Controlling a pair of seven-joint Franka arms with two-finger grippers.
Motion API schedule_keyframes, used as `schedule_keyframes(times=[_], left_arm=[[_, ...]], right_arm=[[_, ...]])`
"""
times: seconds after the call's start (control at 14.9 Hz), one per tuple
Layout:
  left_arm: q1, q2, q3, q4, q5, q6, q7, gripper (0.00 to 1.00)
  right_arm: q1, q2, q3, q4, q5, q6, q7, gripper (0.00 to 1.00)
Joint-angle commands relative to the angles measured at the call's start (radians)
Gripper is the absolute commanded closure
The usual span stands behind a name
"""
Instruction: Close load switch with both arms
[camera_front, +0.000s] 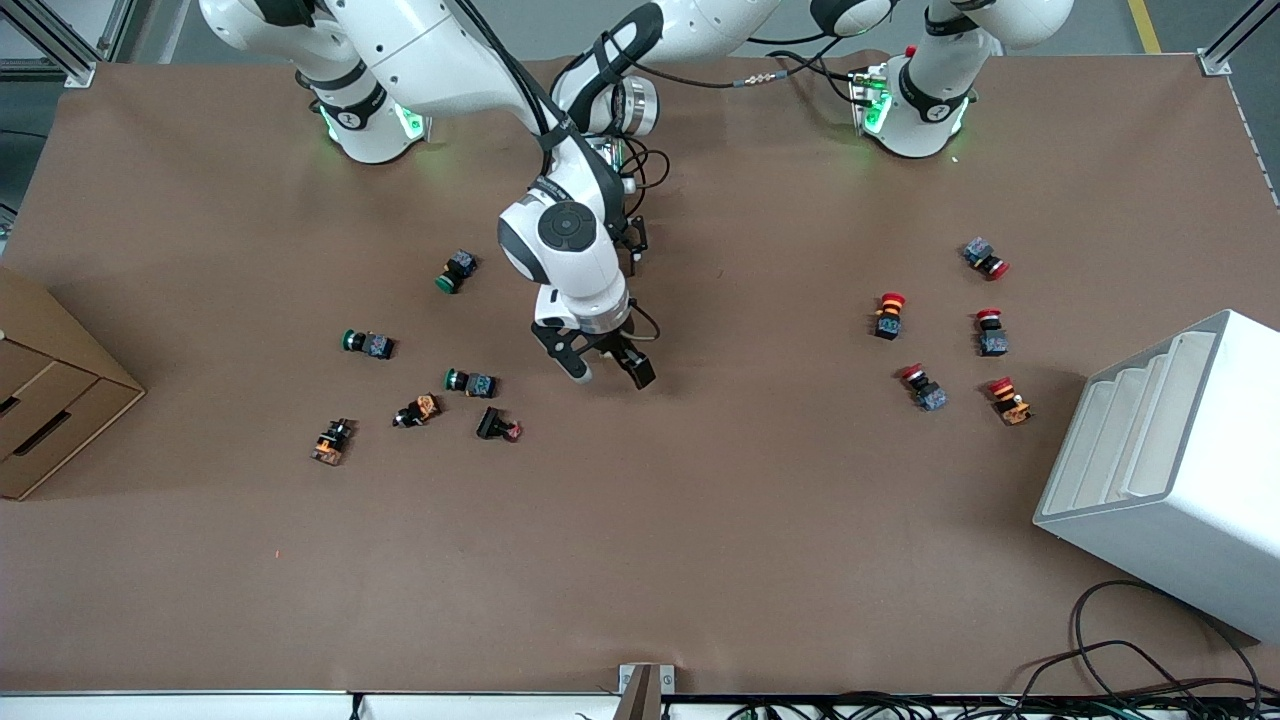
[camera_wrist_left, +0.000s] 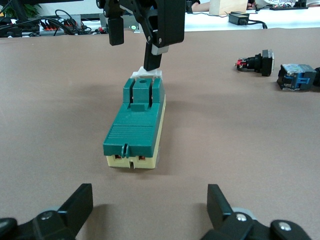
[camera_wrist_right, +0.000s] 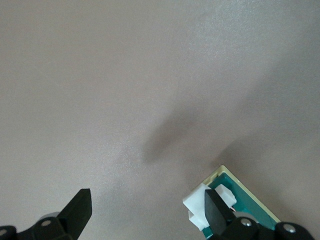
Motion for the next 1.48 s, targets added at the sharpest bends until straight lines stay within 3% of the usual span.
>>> schedule_keyframes(times=[0.0, 0.4, 1.01, 1.41], left_arm=[[0.024, 0.026, -0.001, -0.008, -0.043, 0.014, 0.027, 0.00], [0.025, 0.019, -0.001, -0.005, -0.045, 0.014, 0.064, 0.00], [0.067, -0.012, -0.002, 0.061, -0.164, 0.014, 0.254, 0.00], [0.090, -0.093, 0.009, 0.225, -0.520, 0.005, 0.524, 0.00]], right_arm=[[-0.026, 0.019, 0.010, 0.051, -0.013, -0.013, -0.015, 0.00], [-0.128, -0.009, 0.013, 0.190, -0.010, -0.288, -0.202, 0.00], [-0.363, -0.213, 0.014, 0.184, -0.003, -0.644, -0.757, 0.00], [-0.538, -0.316, 0.016, 0.194, 0.003, -0.823, -1.131, 0.00]])
